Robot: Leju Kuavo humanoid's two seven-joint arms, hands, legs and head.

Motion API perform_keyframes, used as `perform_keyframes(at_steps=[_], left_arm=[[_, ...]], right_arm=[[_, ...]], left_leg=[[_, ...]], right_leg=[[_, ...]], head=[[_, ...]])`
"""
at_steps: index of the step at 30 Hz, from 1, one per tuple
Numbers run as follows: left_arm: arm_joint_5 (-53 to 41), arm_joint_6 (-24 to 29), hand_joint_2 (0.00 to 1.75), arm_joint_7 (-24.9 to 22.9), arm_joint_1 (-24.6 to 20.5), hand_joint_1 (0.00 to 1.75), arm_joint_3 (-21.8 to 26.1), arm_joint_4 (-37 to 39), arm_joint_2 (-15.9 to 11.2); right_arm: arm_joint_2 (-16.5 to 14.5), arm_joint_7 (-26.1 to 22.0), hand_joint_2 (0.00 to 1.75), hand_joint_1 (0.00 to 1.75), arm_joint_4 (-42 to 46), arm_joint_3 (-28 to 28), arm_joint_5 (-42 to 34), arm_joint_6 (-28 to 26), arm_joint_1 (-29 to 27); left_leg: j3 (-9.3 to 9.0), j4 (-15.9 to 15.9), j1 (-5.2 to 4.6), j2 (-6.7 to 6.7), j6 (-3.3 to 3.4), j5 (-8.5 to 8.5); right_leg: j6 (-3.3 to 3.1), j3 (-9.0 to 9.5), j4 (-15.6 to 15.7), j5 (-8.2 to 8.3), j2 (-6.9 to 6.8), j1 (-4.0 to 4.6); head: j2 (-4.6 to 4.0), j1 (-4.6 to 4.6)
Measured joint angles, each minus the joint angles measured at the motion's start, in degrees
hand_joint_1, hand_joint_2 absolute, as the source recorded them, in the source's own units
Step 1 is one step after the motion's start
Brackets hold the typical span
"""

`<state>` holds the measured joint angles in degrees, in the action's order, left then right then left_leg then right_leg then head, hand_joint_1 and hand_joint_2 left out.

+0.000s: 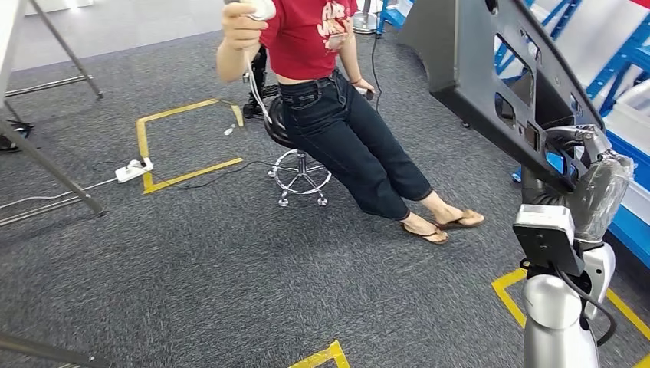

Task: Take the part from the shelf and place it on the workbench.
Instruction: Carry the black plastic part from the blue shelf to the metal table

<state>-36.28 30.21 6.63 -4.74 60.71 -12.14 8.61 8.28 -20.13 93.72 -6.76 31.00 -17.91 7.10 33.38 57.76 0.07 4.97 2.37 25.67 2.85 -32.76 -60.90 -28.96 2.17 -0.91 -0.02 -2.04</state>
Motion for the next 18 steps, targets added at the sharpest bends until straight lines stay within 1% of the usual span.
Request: perform_keyframes(at_steps=[1,2,3,4,5,6,7,8,9,10,11,12,13,14,15,16,17,18], left_arm=[[0.6,-0.1,1.75,0.4,0.0,0.0,0.1,0.0,0.0],[1.2,-0.1,1.75,0.8,0.1,0.0,0.4,0.0,0.0],[1.7,0.0,1.75,1.0,0.2,0.0,0.7,0.0,-0.1],[2.0,0.0,1.75,1.1,0.3,0.0,1.0,-0.1,-0.1],[2.3,0.0,1.75,1.2,0.4,0.0,1.3,-0.1,-0.1],[2.4,0.1,1.75,1.2,0.5,0.0,1.5,-0.1,-0.2],[2.5,0.2,1.75,1.3,0.5,0.0,1.7,-0.1,-0.2],[2.7,0.5,1.75,1.2,0.5,0.0,1.8,-0.1,-0.2],[3.0,1.0,1.75,0.9,0.5,0.0,2.0,-0.1,-0.2],[3.5,1.8,1.75,0.4,0.5,0.0,2.4,-0.1,-0.2],[3.9,2.8,1.75,-0.3,0.6,0.0,2.8,-0.1,-0.2],[4.2,3.8,1.75,-1.1,0.6,0.0,3.2,-0.1,-0.1],[4.3,4.8,1.75,-1.9,0.6,0.0,3.6,-0.1,-0.1],[4.4,5.6,1.75,-2.6,0.7,0.0,3.9,-0.1,-0.1],[4.4,6.1,1.75,-3.2,0.6,0.0,4.2,-0.1,0.0],[4.3,6.3,1.75,-3.6,0.6,0.0,4.4,-0.1,0.0],[4.3,6.3,1.75,-3.8,0.5,0.0,4.6,-0.1,0.0],[4.1,6.1,1.75,-3.9,0.5,0.0,4.7,-0.1,0.1]], right_arm=[[0.0,-0.4,1.75,1.75,0.0,0.0,-0.8,0.3,0.1],[-0.1,-0.7,1.75,1.75,0.1,-0.1,-1.5,0.6,0.1],[-0.3,-1.0,1.75,1.75,0.0,-0.1,-2.0,0.8,0.3],[-0.5,-1.2,1.75,1.75,0.0,0.0,-2.3,0.9,0.6],[-0.8,-1.3,1.75,1.75,0.0,0.0,-2.5,1.0,0.9],[-1.0,-1.4,1.75,1.75,0.0,0.1,-2.6,1.0,1.2],[-1.1,-1.5,1.75,1.75,0.0,0.1,-2.9,1.1,1.5],[-1.3,-1.7,1.75,1.75,0.0,0.2,-3.4,1.3,1.7],[-1.5,-1.8,1.75,1.75,-0.1,0.2,-3.9,1.6,2.1],[-1.7,-2.0,1.75,1.75,-0.3,0.5,-4.4,1.9,2.6],[-2.0,-2.1,1.75,1.75,-0.6,0.8,-4.7,2.2,3.3],[-2.3,-2.2,1.75,1.75,-0.9,1.2,-4.6,2.4,4.1],[-2.6,-2.2,1.75,1.75,-1.2,1.8,-4.4,2.4,4.9],[-2.8,-2.1,1.75,1.75,-1.5,2.2,-4.0,2.4,5.6],[-3.0,-1.8,1.75,1.75,-1.7,2.7,-3.4,2.3,6.1],[-3.2,-1.5,1.75,1.75,-1.9,3.1,-2.7,2.1,6.4],[-3.3,-1.2,1.75,1.75,-1.9,3.4,-2.1,1.9,6.5],[-3.4,-0.9,1.75,1.75,-1.9,3.7,-1.4,1.8,6.5]], left_leg=[[0.17,0.0,-0.05,0.5,-0.27,-0.06],[0.39,0.1,-0.07,0.95,-0.59,-0.17],[0.56,0.1,-0.09,1.38,-0.94,-0.3],[0.72,0.1,0.0,1.62,-1.22,-0.31],[0.95,0.5,-0.01,1.06,-1.47,0.01],[1.53,1.7,-0.04,-0.04,-1.7,0.89],[2.7,4.2,-0.02,-1.51,-1.91,2.42],[4.46,7.8,-0.01,-3.0,-2.12,4.34],[6.47,11.9,0.11,-3.84,-2.32,6.12],[8.15,15.3,0.24,-4.25,-2.5,7.26],[8.97,16.8,0.38,-4.47,-2.65,7.36],[8.64,16.1,0.51,-4.7,-2.74,6.39],[7.17,13.2,0.63,-5.18,-2.78,4.67],[5.1,9.3,0.69,-6.14,-2.77,2.77],[3.06,5.4,0.58,-7.52,-2.7,1.37],[1.61,2.6,0.46,-8.48,-2.48,0.5],[0.94,1.1,0.27,-9.01,-2.24,0.21],[0.86,0.7,0.05,-8.85,-1.93,0.22]], right_leg=[[-0.11,1.11,2.3,0.78,0.64,0.02],[-0.35,1.52,3.2,1.06,0.97,0.15],[-0.61,1.54,3.2,1.21,0.42,0.35],[-0.91,1.49,3.3,1.38,-0.1,0.15],[-1.22,1.54,3.4,1.53,-0.58,-0.01],[-1.69,1.63,3.6,1.64,-1.16,-0.22],[-2.12,1.71,3.7,1.7,-1.79,-0.37],[-2.46,1.73,3.7,1.66,-2.48,-0.21],[-2.73,1.7,3.7,1.62,-3.18,-0.09],[-2.81,1.67,3.7,1.6,-3.84,0.01],[-2.87,1.65,3.7,1.59,-4.43,0.06],[-2.87,1.67,3.7,1.58,-4.93,0.06],[-2.82,1.73,3.7,1.53,-5.43,0.05],[-2.74,1.82,3.7,1.47,-5.9,0.09],[-2.52,1.86,3.6,1.31,-6.38,0.35],[-2.27,1.92,3.5,1.15,-6.89,0.61],[-2.04,1.99,3.5,1.03,-7.45,0.88],[-1.8,2.04,3.5,0.94,-8.07,1.06]], head=[[0.0,0.02],[0.01,0.04],[0.01,0.08],[0.01,0.09],[0.01,0.1],[0.0,0.18],[0.0,0.24],[0.0,0.3],[0.0,0.36],[0.0,0.36],[0.0,0.37],[0.0,0.37],[0.01,0.37],[0.01,0.38],[0.01,0.42],[0.01,0.34],[0.0,0.27],[0.0,0.19]])
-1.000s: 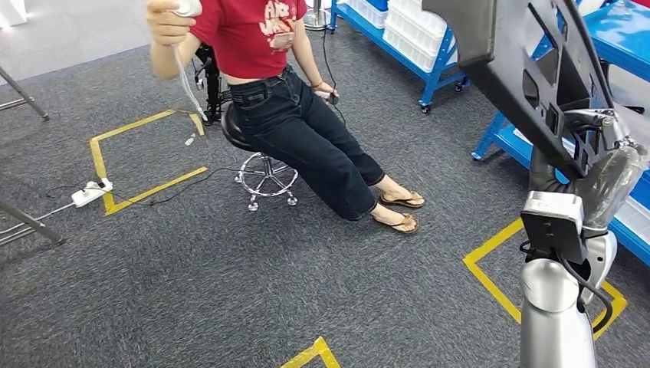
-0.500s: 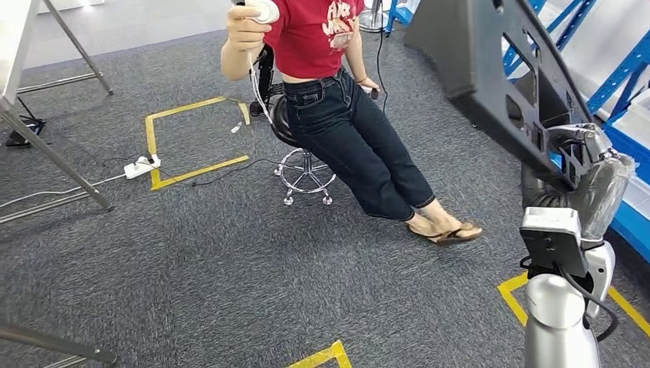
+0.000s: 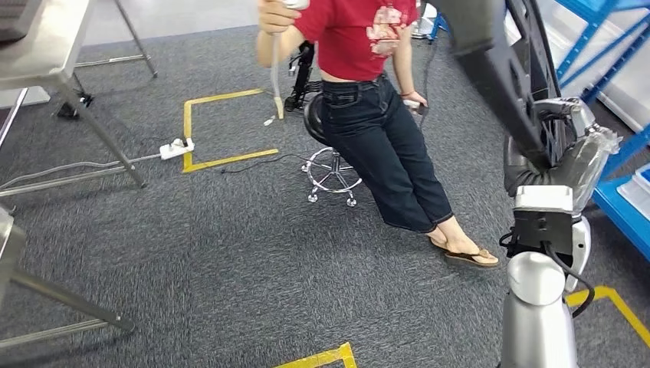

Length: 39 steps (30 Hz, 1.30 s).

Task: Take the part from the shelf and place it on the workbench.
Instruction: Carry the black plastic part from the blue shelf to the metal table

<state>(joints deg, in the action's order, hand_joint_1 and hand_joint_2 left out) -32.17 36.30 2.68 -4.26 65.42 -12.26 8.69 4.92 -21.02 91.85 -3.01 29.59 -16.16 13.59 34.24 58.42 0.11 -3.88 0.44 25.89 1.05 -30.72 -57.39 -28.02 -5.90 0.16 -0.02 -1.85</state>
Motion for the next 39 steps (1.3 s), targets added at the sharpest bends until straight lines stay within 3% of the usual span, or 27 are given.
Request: perform_keyframes(at_steps=[2,3,4,6,8,9,10,12,14,16,17,19,21,22,23,24,25,27,29,30,32,33,35,37,39], left_arm=[[-0.4,-0.7,1.75,0.1,0.1,0.0,0.1,-0.1,0.0],[-0.3,-1.2,1.75,0.4,0.2,0.0,0.2,-0.3,0.0],[0.2,-1.7,1.75,1.0,0.2,0.0,0.4,-0.5,-0.1],[1.8,-2.7,1.75,3.3,0.1,0.0,1.1,-1.1,-0.1],[2.7,-3.4,1.75,5.7,0.2,0.0,1.9,-1.3,0.0],[2.8,-3.7,1.75,6.5,0.3,0.0,2.2,-1.4,0.1],[2.8,-3.9,1.75,7.0,0.4,0.0,2.5,-1.4,0.1],[2.8,-4.1,1.75,7.1,0.4,0.0,2.8,-1.4,0.2],[2.8,-4.0,1.75,6.3,0.3,0.0,3.0,-1.4,0.3],[2.8,-3.6,1.75,4.9,0.2,0.0,3.3,-1.3,0.4],[2.8,-3.4,1.75,4.1,0.3,0.0,3.5,-1.3,0.5],[2.8,-2.9,1.75,2.7,0.2,0.0,3.8,-1.3,0.6],[2.8,-2.6,1.75,1.5,0.0,0.0,4.0,-1.2,0.7],[2.8,-2.6,1.75,1.0,-0.1,0.0,4.1,-1.2,0.8],[2.8,-2.6,1.75,0.5,-0.1,0.0,4.2,-1.2,0.8],[2.8,-2.6,1.75,0.1,-0.1,0.0,4.2,-1.1,0.9],[2.8,-2.7,1.75,-0.2,-0.1,0.0,4.3,-1.1,0.9],[2.8,-2.7,1.75,-0.5,-0.1,0.0,4.4,-1.1,1.0],[2.7,-2.7,1.75,-0.7,-0.3,0.0,4.5,-1.1,1.0],[2.7,-2.7,1.75,-0.7,-0.4,0.0,4.5,-1.1,1.0],[2.7,-2.8,1.75,-0.7,-0.5,0.0,4.5,-1.1,1.1],[2.7,-2.7,1.75,-0.8,-0.5,0.0,4.6,-1.0,1.1],[2.7,-2.7,1.75,-0.8,-0.5,0.0,4.6,-1.0,1.2],[2.7,-2.8,1.75,-0.8,-0.6,0.0,4.6,-1.0,1.2],[2.7,-2.9,1.75,-0.7,-0.6,0.0,4.6,-0.9,1.3]], right_arm=[[0.0,0.6,1.75,1.75,0.5,0.4,1.2,-0.3,-0.4],[0.3,0.8,1.75,1.75,1.1,0.4,1.7,-0.5,-0.9],[0.7,1.0,1.75,1.75,1.7,0.3,2.3,-0.8,-1.5],[1.9,0.9,1.75,1.75,2.9,-0.2,2.4,-1.6,-3.4],[2.8,0.2,1.75,1.75,3.9,-1.2,0.7,-2.0,-5.5],[3.0,-0.4,1.75,1.75,4.3,-1.7,-0.6,-2.0,-6.2],[3.2,-1.0,1.75,1.75,4.5,-2.2,-1.6,-1.9,-6.7],[3.3,-1.9,1.75,1.75,4.6,-2.8,-2.6,-1.8,-6.9],[3.4,-2.6,1.75,1.75,4.5,-2.9,-2.6,-1.7,-6.5],[3.4,-3.0,1.75,1.75,4.2,-2.7,-2.2,-1.6,-5.5],[3.4,-3.0,1.75,1.75,4.0,-2.6,-2.0,-1.6,-4.8],[3.3,-3.1,1.75,1.75,3.7,-2.3,-1.8,-1.6,-3.4],[3.3,-3.2,1.75,1.75,3.3,-2.1,-1.8,-1.6,-2.6],[3.2,-3.2,1.75,1.75,3.0,-1.9,-1.8,-1.5,-2.3],[3.2,-3.2,1.75,1.75,2.7,-1.8,-1.8,-1.5,-2.0],[3.2,-3.3,1.75,1.75,2.3,-1.6,-1.7,-1.5,-1.6],[3.2,-3.4,1.75,1.75,1.8,-1.3,-1.7,-1.4,-1.2],[3.1,-3.6,1.75,1.75,1.1,-1.0,-1.7,-1.3,-0.3],[3.2,-3.7,1.75,1.75,0.5,-0.8,-1.7,-1.3,0.4],[3.2,-3.7,1.75,1.75,0.3,-0.6,-1.7,-1.3,0.6],[3.1,-3.7,1.75,1.75,-0.1,-0.3,-1.7,-1.2,1.0],[3.1,-3.7,1.75,1.75,-0.3,-0.2,-1.7,-1.2,1.2],[3.2,-3.7,1.75,1.75,-0.5,0.0,-1.7,-1.2,1.5],[3.4,-3.8,1.75,1.75,-0.9,0.2,-1.7,-1.2,1.5],[3.5,-3.9,1.75,1.75,-1.4,0.3,-1.8,-1.3,1.6]], left_leg=[[0.11,-0.3,-0.06,1.43,0.79,-0.37],[0.05,-0.5,0.01,2.05,1.23,-0.59],[-0.02,-0.7,0.16,2.69,1.63,-0.81],[0.0,-0.8,0.31,4.1,2.07,-1.0],[0.07,-0.8,0.31,5.63,2.14,-1.04],[0.06,-0.8,0.3,6.36,2.13,-1.05],[0.01,-0.8,0.3,7.01,2.11,-1.06],[-0.05,-0.7,0.24,8.18,1.91,-1.1],[0.15,-0.6,0.0,9.17,1.42,-1.15],[0.47,-0.6,-0.09,10.09,0.76,-1.38],[0.62,-0.6,-0.01,10.06,0.48,-1.38],[1.65,1.6,0.01,8.08,-0.01,0.23],[4.68,8.4,0.02,5.36,-0.42,4.12],[6.55,12.4,0.07,4.74,-0.59,5.93],[7.94,15.4,0.12,4.44,-0.71,6.99],[8.28,16.3,0.14,4.25,-0.76,6.92],[7.5,15.1,0.14,4.01,-0.75,5.89],[3.19,7.4,0.06,2.39,-0.42,2.44],[-0.1,1.1,-0.27,0.67,0.13,0.49],[-0.59,0.0,-0.46,0.39,0.4,0.29],[-0.47,-0.5,-0.59,1.51,1.04,0.02],[-0.55,-0.7,-0.49,2.09,1.43,-0.22],[-0.76,-1.3,-0.09,3.12,2.18,-0.74],[-0.61,-1.3,0.08,4.24,2.46,-0.93],[-0.52,-1.3,0.15,5.62,2.43,-1.01]], right_leg=[[0.46,0.12,-0.1,-0.26,-0.75,-0.13],[0.59,-0.23,-0.9,-0.89,0.11,-0.28],[0.6,-1.1,-2.9,-2.02,1.48,-0.44],[0.23,-4.63,-10.4,-5.28,4.62,-0.74],[0.31,-7.95,-16.8,-7.21,5.57,-0.81],[0.66,-8.29,-17.1,-6.89,5.7,-0.82],[1.11,-7.43,-14.9,-5.69,5.86,-0.85],[1.9,-3.72,-6.6,-2.35,7.36,-1.07],[1.7,-1.04,-1.2,-0.22,8.89,-1.12],[0.96,-0.62,-0.4,0.38,8.62,-0.95],[0.63,-0.64,-0.4,0.57,8.13,-1.1],[-0.19,-0.63,-0.2,0.84,7.04,-1.38],[-0.79,-0.68,-0.1,0.85,5.76,-1.26],[-0.93,-0.74,-0.1,0.82,5.06,-1.11],[-0.95,-0.8,-0.1,0.81,4.37,-1.0],[-0.95,-0.84,-0.1,0.8,3.71,-0.93],[-0.94,-0.84,-0.2,0.79,3.09,-0.9],[-0.92,-0.72,-0.2,0.74,2.0,-0.81],[-0.69,-0.71,-0.3,0.59,1.01,-0.27],[-0.55,-0.73,-0.3,0.53,0.49,-0.04],[-0.09,-0.68,-0.2,0.42,-0.47,0.1],[0.16,-0.79,-0.5,0.17,-0.04,-0.01],[0.39,-2.34,-3.9,-1.61,2.63,-0.26],[0.32,-5.97,-11.5,-4.66,5.13,-0.62],[0.83,-8.81,-17.1,-6.18,5.6,-0.96]], head=[[0.0,-0.09],[0.0,-0.09],[0.0,-0.14],[0.0,-0.23],[0.0,-0.27],[0.0,-0.27],[0.0,-0.27],[0.0,-0.28],[0.0,-0.24],[0.0,-0.17],[0.0,-0.15],[0.0,0.0],[0.0,0.21],[0.0,0.27],[0.0,0.27],[0.0,0.27],[0.0,0.27],[0.0,0.28],[0.0,0.2],[0.0,0.13],[0.0,0.02],[0.0,0.02],[0.01,-0.06],[0.01,-0.18],[0.0,-0.24]])
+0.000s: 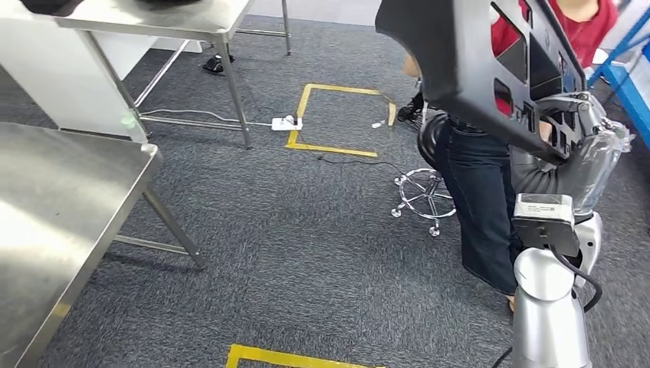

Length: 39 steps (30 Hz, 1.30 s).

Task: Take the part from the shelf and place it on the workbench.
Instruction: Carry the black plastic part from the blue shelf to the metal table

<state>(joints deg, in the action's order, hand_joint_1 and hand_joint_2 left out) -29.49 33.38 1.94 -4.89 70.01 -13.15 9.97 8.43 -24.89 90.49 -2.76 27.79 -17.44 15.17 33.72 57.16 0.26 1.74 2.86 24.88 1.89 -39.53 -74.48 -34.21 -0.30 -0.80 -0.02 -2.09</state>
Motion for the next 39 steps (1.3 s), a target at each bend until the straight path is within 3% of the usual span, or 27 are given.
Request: perform_keyframes(at_steps=[1,2,4,5,7,9,11,13,15,16,18,20,22,24,26,28,30,31,32,34,35,37,39], left_arm=[[0.0,-0.1,1.75,0.1,0.0,0.0,0.0,0.0,0.0],[0.0,-0.3,1.75,0.1,0.0,0.0,0.0,0.1,0.0],[-0.3,-0.8,1.75,0.3,0.0,0.0,0.0,0.1,0.0],[-0.5,-1.0,1.75,0.3,0.0,0.0,0.0,0.1,0.0],[-0.9,-1.2,1.75,0.1,0.1,0.0,0.0,0.1,-0.1],[-1.2,-1.3,1.75,-0.4,0.3,0.0,0.0,0.2,-0.1],[-1.6,-1.3,1.75,-1.0,0.4,0.0,0.0,0.3,-0.1],[-1.9,-1.3,1.75,-1.9,0.4,0.0,-0.1,0.4,-0.2],[-2.2,-1.2,1.75,-2.7,0.4,0.0,-0.1,0.5,-0.2],[-2.2,-1.2,1.75,-3.0,0.4,0.0,-0.1,0.5,-0.2],[-2.3,-1.1,1.75,-3.3,0.5,0.0,-0.1,0.6,-0.2],[-2.3,-1.1,1.75,-3.4,0.4,0.0,-0.1,0.6,-0.2],[-2.3,-1.1,1.75,-3.4,0.3,0.0,-0.1,0.6,-0.2],[-2.3,-1.1,1.75,-3.4,0.4,0.0,-0.1,0.6,-0.2],[-2.3,-1.1,1.75,-3.1,0.4,0.0,-0.1,0.6,-0.2],[-2.3,-1.4,1.75,-2.5,0.3,0.0,-0.2,0.6,-0.3],[-2.3,-1.8,1.75,-1.8,0.4,0.0,-0.2,0.6,-0.3],[-2.2,-2.0,1.75,-1.5,0.4,0.0,-0.2,0.6,-0.3],[-2.2,-2.2,1.75,-1.3,0.5,0.0,-0.2,0.6,-0.3],[-2.2,-2.4,1.75,-1.0,0.5,0.0,-0.2,0.6,-0.4],[-2.2,-2.5,1.75,-0.9,0.5,0.0,-0.2,0.6,-0.5],[-2.2,-2.6,1.75,-0.8,0.6,0.0,-0.2,0.6,-0.6],[-2.4,-2.6,1.75,-0.8,0.9,0.0,-0.2,0.6,-0.7]], right_arm=[[0.0,0.0,1.75,1.75,-0.2,0.0,0.0,0.0,0.1],[0.0,-0.1,1.75,1.75,-0.4,0.1,-0.1,-0.1,0.3],[0.0,-0.1,1.75,1.75,-0.6,0.2,-0.1,-0.4,0.7],[0.0,-0.1,1.75,1.75,-0.8,0.2,-0.1,-0.5,0.8],[0.0,-0.2,1.75,1.75,-1.0,0.4,-0.1,-0.7,1.0],[-0.1,-0.3,1.75,1.75,-1.2,0.5,-0.1,-0.8,1.1],[-0.2,-0.5,1.75,1.75,-1.3,0.6,-0.3,-1.1,1.3],[-0.1,-0.8,1.75,1.75,-1.4,0.6,-0.5,-1.4,1.3],[-0.1,-1.1,1.75,1.75,-1.5,0.6,-0.9,-1.7,1.1],[-0.1,-1.3,1.75,1.75,-1.5,0.6,-1.1,-1.8,1.0],[0.0,-1.6,1.75,1.75,-1.5,0.6,-1.5,-1.9,0.9],[0.2,-1.8,1.75,1.75,-1.5,0.6,-1.5,-2.1,0.8],[0.4,-1.9,1.75,1.75,-1.5,0.6,-1.6,-2.2,0.8],[0.6,-2.0,1.75,1.75,-1.4,0.5,-1.6,-2.5,0.8],[1.0,-2.2,1.75,1.75,-1.1,0.3,-1.9,-3.1,0.5],[1.7,-2.7,1.75,1.75,-0.4,-0.3,-2.1,-4.1,-0.4],[2.2,-3.0,1.75,1.75,0.8,-1.0,-1.7,-5.5,-1.9],[2.3,-3.1,1.75,1.75,1.5,-1.3,-1.4,-6.2,-2.8],[2.4,-3.1,1.75,1.75,2.4,-1.6,-1.1,-6.9,-3.6],[2.6,-3.1,1.75,1.75,4.4,-2.4,-0.8,-7.9,-4.9],[2.7,-3.1,1.75,1.75,5.4,-2.7,-0.6,-8.3,-5.5],[2.7,-3.0,1.75,1.75,7.2,-3.4,-0.1,-8.7,-6.9],[2.6,-2.8,1.75,1.75,8.6,-3.9,0.4,-8.9,-8.0]], left_leg=[[0.0,0.1,0.07,0.72,-0.08,-0.04],[-0.01,0.2,0.19,1.46,-0.23,-0.05],[0.17,0.6,0.34,2.83,-0.83,0.05],[0.4,0.8,0.33,3.41,-1.24,0.1],[0.91,0.9,0.32,4.39,-2.11,-0.07],[1.25,0.8,0.49,4.66,-2.75,-0.21],[2.48,3.4,0.45,2.3,-3.16,1.56],[5.73,10.5,0.39,-0.57,-3.42,5.37],[8.8,17.0,0.43,-1.35,-3.5,7.74],[9.06,17.6,0.42,-1.47,-3.44,7.49],[6.08,12.2,0.35,-2.17,-3.03,4.38],[1.9,4.5,-0.05,-4.29,-2.37,1.72],[0.57,1.6,-0.58,-5.19,-1.81,1.2],[0.63,1.2,-0.69,-3.98,-1.2,0.85],[0.3,0.5,-0.4,-2.91,-0.46,0.29],[0.2,0.2,-0.15,-1.71,-0.03,-0.07],[0.3,0.3,-0.07,-0.24,0.07,-0.14],[0.29,0.3,-0.05,0.52,0.05,-0.15],[0.27,0.4,0.01,1.28,0.0,-0.14],[0.27,0.7,0.17,2.73,-0.36,-0.05],[0.38,0.9,0.15,3.39,-0.7,0.07],[0.76,1.2,0.06,4.36,-1.47,0.14],[1.04,1.1,0.16,5.07,-2.14,-0.08]], right_leg=[[0.56,0.06,0.3,0.56,0.06,-0.21],[1.29,1.33,3.1,2.0,0.27,-0.48],[2.48,5.2,11.3,5.23,1.95,-1.11],[2.52,6.6,14.3,6.23,2.71,-1.29],[1.72,7.33,15.9,6.65,3.09,-1.09],[0.81,7.35,15.9,6.94,2.07,-1.09],[-0.13,7.4,16.1,7.09,0.98,-1.29],[-0.92,7.4,16.2,7.04,-0.21,-1.04],[-1.28,7.39,16.1,6.96,-1.51,-0.65],[-1.38,7.4,16.1,6.93,-2.11,-0.51],[-1.44,7.54,16.1,6.85,-3.24,-0.34],[-1.32,7.67,16.1,6.71,-4.24,0.06],[-0.97,7.72,16.1,6.57,-5.2,0.43],[-0.45,7.78,16.1,6.45,-5.94,0.47],[-0.12,7.13,14.5,5.4,-4.14,0.31],[-0.36,4.32,8.4,2.52,-1.12,0.1],[-0.43,0.87,1.3,-0.04,-0.06,0.03],[-0.13,0.22,0.0,-0.17,0.02,-0.05],[0.39,0.7,1.1,0.64,0.08,-0.19],[1.68,4.29,8.7,3.84,1.09,-0.76],[1.98,6.0,12.3,5.14,1.84,-0.9],[1.63,7.66,15.7,6.21,2.71,-0.96],[0.7,7.71,15.7,6.41,1.95,-0.79]], head=[[0.0,0.0],[0.0,0.01],[0.0,0.0],[0.0,0.01],[0.0,0.09],[0.0,0.14],[0.0,0.42],[0.0,0.7],[0.0,0.72],[0.0,0.72],[0.0,0.72],[0.01,0.69],[0.01,0.62],[0.0,0.59],[0.0,0.55],[0.0,0.41],[0.0,0.33],[0.0,0.32],[0.0,0.32],[0.0,0.31],[0.0,0.32],[0.0,0.33],[0.0,0.37]])
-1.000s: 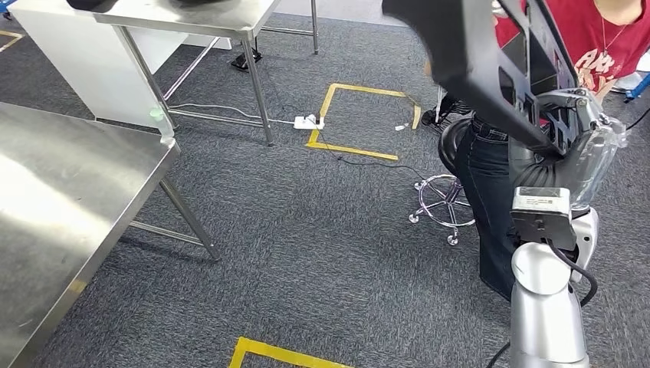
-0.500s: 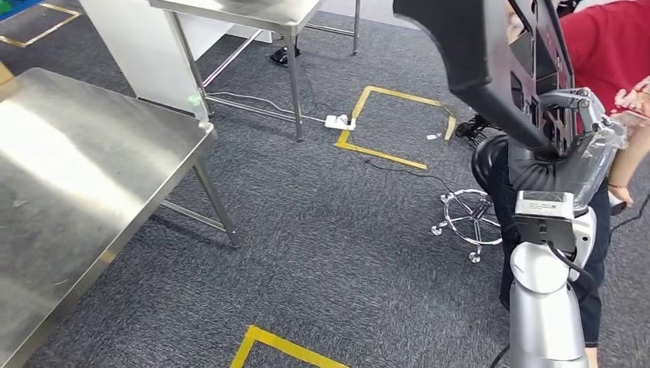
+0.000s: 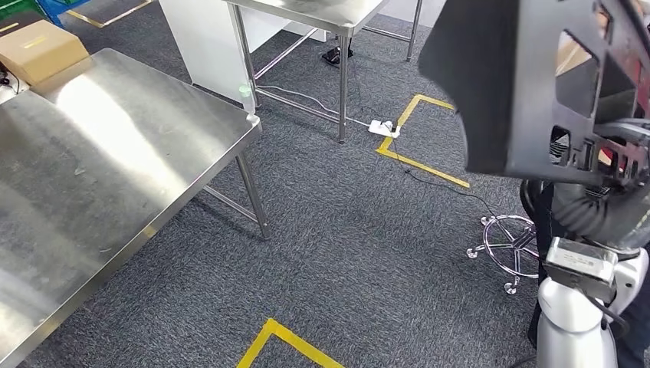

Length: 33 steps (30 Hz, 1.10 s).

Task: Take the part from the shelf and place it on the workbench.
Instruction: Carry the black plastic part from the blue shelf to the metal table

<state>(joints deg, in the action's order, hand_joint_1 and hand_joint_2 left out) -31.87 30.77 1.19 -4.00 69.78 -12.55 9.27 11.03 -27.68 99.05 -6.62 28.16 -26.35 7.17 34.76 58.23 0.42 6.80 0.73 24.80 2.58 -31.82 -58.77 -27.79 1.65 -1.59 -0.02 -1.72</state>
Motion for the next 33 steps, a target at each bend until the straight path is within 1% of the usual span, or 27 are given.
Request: perform_keyframes(at_steps=[1,2,3,5,6,7,8,9,10,12,13,14,16,17,18,20,21,22,23,24,25,26,27,29,31,32,33], left_arm=[[-0.1,0.0,1.75,0.0,0.1,0.0,0.0,0.0,0.0],[-0.3,0.0,1.75,0.0,0.2,0.0,-0.1,0.0,-0.1],[-0.5,0.0,1.75,0.0,0.1,0.0,-0.1,0.0,-0.2],[-0.9,-0.1,1.75,0.0,0.0,0.0,-0.3,0.0,-0.4],[-1.1,-0.2,1.75,0.0,-0.1,0.0,-0.4,0.0,-0.5],[-1.2,-0.3,1.75,0.0,0.0,0.0,-0.4,0.0,-0.5],[-1.2,-0.5,1.75,0.1,0.0,0.0,-0.4,0.0,-0.5],[-1.3,-0.7,1.75,0.3,0.0,0.0,-0.5,0.0,-0.6],[-1.4,-1.0,1.75,0.5,0.1,0.0,-0.6,0.0,-0.6],[-1.7,-1.6,1.75,1.1,-0.1,0.0,-0.8,0.0,-0.9],[-1.8,-1.9,1.75,1.4,-0.2,0.0,-0.9,-0.1,-1.0],[-1.8,-2.2,1.75,1.7,-0.2,0.0,-0.9,-0.1,-1.0],[-1.8,-2.6,1.75,2.2,-0.1,0.0,-1.1,-0.1,-1.1],[-1.9,-2.7,1.75,2.4,0.0,0.0,-1.2,-0.1,-1.2],[-1.9,-2.7,1.75,2.5,0.0,0.0,-1.2,-0.1,-1.2],[-2.0,-2.7,1.75,2.6,-0.2,0.0,-1.3,-0.1,-1.3],[-2.0,-2.6,1.75,2.6,-0.2,0.0,-1.4,-0.1,-1.3],[-2.0,-2.5,1.75,2.6,-0.2,0.0,-1.4,-0.1,-1.3],[-2.0,-2.3,1.75,2.5,-0.2,0.0,-1.4,-0.1,-1.3],[-2.0,-2.1,1.75,2.4,-0.2,0.0,-1.5,-0.1,-1.3],[-2.1,-1.8,1.75,2.3,-0.2,0.0,-1.5,-0.1,-1.3],[-2.1,-1.6,1.75,2.2,-0.2,0.0,-1.5,-0.1,-1.4],[-2.2,-1.5,1.75,2.1,-0.3,0.0,-1.5,-0.1,-1.4],[-2.3,-1.2,1.75,2.0,-0.2,0.0,-1.6,-0.2,-1.5],[-2.3,-1.1,1.75,2.0,0.0,0.0,-1.6,-0.2,-1.5],[-2.3,-1.1,1.75,2.0,0.0,0.0,-1.6,-0.2,-1.5],[-2.3,-1.1,1.75,2.0,0.0,0.0,-1.6,-0.2,-1.5]], right_arm=[[-0.1,0.1,1.75,1.75,0.6,-0.2,0.3,-0.1,-0.4],[-0.2,0.3,1.75,1.75,1.3,-0.4,0.6,-0.2,-0.8],[-0.3,0.5,1.75,1.75,2.0,-0.6,0.9,-0.3,-1.3],[-0.5,1.0,1.75,1.75,3.3,-1.3,1.6,-0.6,-2.6],[-0.5,1.2,1.75,1.75,3.9,-1.7,1.8,-0.7,-3.3],[-0.6,1.4,1.75,1.75,4.4,-2.0,2.0,-0.8,-3.9],[-0.7,1.5,1.75,1.75,4.9,-2.4,2.1,-0.9,-4.5],[-0.8,1.6,1.75,1.75,5.4,-2.8,2.2,-1.0,-5.0],[-0.9,1.7,1.75,1.75,5.9,-3.2,2.3,-1.1,-5.4],[-1.0,1.8,1.75,1.75,7.0,-4.1,2.3,-1.3,-6.2],[-1.1,1.8,1.75,1.75,7.5,-4.6,2.3,-1.3,-6.6],[-1.1,1.8,1.75,1.75,7.8,-4.9,2.3,-1.4,-6.9],[-1.3,1.8,1.75,1.75,8.5,-5.3,2.3,-1.5,-7.4],[-1.3,1.8,1.75,1.75,8.8,-5.5,2.2,-1.5,-7.5],[-1.4,1.7,1.75,1.75,9.0,-5.7,2.2,-1.5,-7.6],[-1.4,1.7,1.75,1.75,9.2,-6.4,2.2,-1.6,-7.9],[-1.5,1.6,1.75,1.75,9.3,-6.7,2.2,-1.6,-8.1],[-1.5,1.6,1.75,1.75,9.3,-6.9,2.2,-1.6,-8.1],[-1.5,1.7,1.75,1.75,9.3,-7.0,2.2,-1.4,-8.1],[-1.6,1.7,1.75,1.75,9.3,-7.2,2.2,-1.3,-8.0],[-1.6,1.7,1.75,1.75,9.3,-7.3,2.2,-1.1,-7.9],[-1.6,1.8,1.75,1.75,9.3,-7.5,2.3,-1.0,-7.7],[-1.6,1.8,1.75,1.75,9.3,-7.6,2.3,-0.9,-7.6],[-1.6,1.8,1.75,1.75,9.3,-7.7,2.4,-0.9,-7.4],[-1.7,1.9,1.75,1.75,9.4,-7.7,2.5,-0.8,-7.2],[-1.7,1.9,1.75,1.75,9.4,-7.7,2.5,-0.8,-7.1],[-1.8,1.9,1.75,1.75,9.4,-7.7,2.5,-0.8,-7.0]], left_leg=[[0.14,0.1,0.05,-0.29,-0.27,0.13],[0.56,1.0,0.04,-1.34,-0.51,0.81],[1.54,3.2,0.0,-2.84,-0.7,2.21],[4.93,10.5,-0.06,-5.79,-1.01,6.11],[6.64,14.2,-0.02,-6.34,-1.08,7.58],[7.6,16.3,0.0,-6.55,-1.05,8.13],[7.6,16.6,0.0,-6.63,-0.94,7.76],[6.62,14.9,-0.02,-6.73,-0.75,6.6],[4.47,11.2,-0.12,-7.2,-0.37,4.8],[0.33,3.7,-0.67,-9.09,0.5,2.46],[-0.93,1.3,-0.99,-9.74,0.89,1.92],[-1.14,0.6,-1.26,-9.88,1.15,2.05],[-1.23,0.1,-1.25,-8.68,1.74,1.66],[-1.51,-0.3,-1.13,-8.19,2.01,1.36],[-1.77,-0.8,-0.9,-7.67,2.3,1.0],[-1.92,-1.2,-0.57,-6.56,2.6,0.55],[-1.82,-1.2,-0.45,-5.87,2.68,0.43],[-1.75,-1.2,-0.39,-5.17,2.63,0.37],[-1.71,-1.2,-0.32,-4.44,2.53,0.31],[-1.71,-1.1,-0.2,-3.71,2.4,0.27],[-1.7,-0.9,-0.06,-2.96,2.19,0.26],[-1.6,-0.7,0.04,-2.24,1.87,0.31],[-1.39,-0.4,0.04,-1.54,1.47,0.43],[-0.81,0.0,-0.04,-0.44,0.58,0.46],[-0.43,-0.1,0.11,0.44,-0.13,0.17],[-0.23,0.1,0.18,0.05,-0.37,0.32],[0.36,1.4,0.19,-1.14,-0.6,1.11]], right_leg=[[-0.34,0.0,0.0,0.11,-0.41,-0.06],[-0.77,0.04,0.1,0.18,-0.9,-0.14],[-1.19,0.07,0.2,0.23,-1.46,-0.22],[-1.84,0.06,0.2,0.12,-2.7,0.1],[-1.98,0.03,0.2,0.06,-3.34,0.3],[-2.06,0.04,0.2,0.02,-3.97,0.46],[-2.13,0.07,0.2,-0.03,-4.55,0.58],[-2.18,0.14,0.2,-0.08,-5.07,0.7],[-2.24,0.24,0.2,-0.13,-5.64,0.82],[-2.15,0.39,0.2,-0.31,-6.75,1.29],[-2.05,0.45,0.1,-0.39,-7.31,1.47],[-1.88,0.49,0.2,-0.45,-7.83,1.57],[-1.42,0.63,0.2,-0.56,-8.62,1.56],[-1.17,0.63,-0.1,-0.81,-8.17,1.48],[-1.04,0.07,-1.5,-1.63,-6.79,1.44],[-1.16,-2.83,-8.0,-4.56,-3.35,1.16],[-1.19,-4.81,-12.1,-6.13,-2.25,1.05],[-0.98,-6.26,-15.0,-6.98,-1.93,0.9],[-0.53,-6.72,-15.8,-6.88,-1.85,0.71],[0.12,-6.05,-14.3,-5.88,-1.76,0.5],[0.86,-4.4,-10.8,-4.23,-1.43,0.22],[1.54,-2.39,-6.5,-2.63,-0.37,-0.19],[1.75,-0.75,-3.0,-1.44,0.57,-0.4],[1.17,0.72,0.1,-0.62,1.65,-0.48],[0.15,0.76,0.1,-0.36,0.58,-0.38],[-0.18,0.77,0.1,-0.23,0.05,-0.45],[-0.62,0.8,0.2,-0.14,-0.57,-0.54]], head=[[0.0,0.02],[0.0,0.17],[0.0,0.32],[0.0,0.61],[0.0,0.61],[0.0,0.61],[0.0,0.61],[0.0,0.61],[0.0,0.61],[0.0,0.6],[0.0,0.58],[0.0,0.56],[0.01,0.55],[0.01,0.54],[0.01,0.54],[0.0,0.42],[0.0,0.37],[0.0,0.32],[0.0,0.31],[0.0,0.31],[0.0,0.31],[0.0,0.29],[0.0,0.28],[0.0,0.31],[0.0,0.34],[0.0,0.35],[0.0,0.49]])
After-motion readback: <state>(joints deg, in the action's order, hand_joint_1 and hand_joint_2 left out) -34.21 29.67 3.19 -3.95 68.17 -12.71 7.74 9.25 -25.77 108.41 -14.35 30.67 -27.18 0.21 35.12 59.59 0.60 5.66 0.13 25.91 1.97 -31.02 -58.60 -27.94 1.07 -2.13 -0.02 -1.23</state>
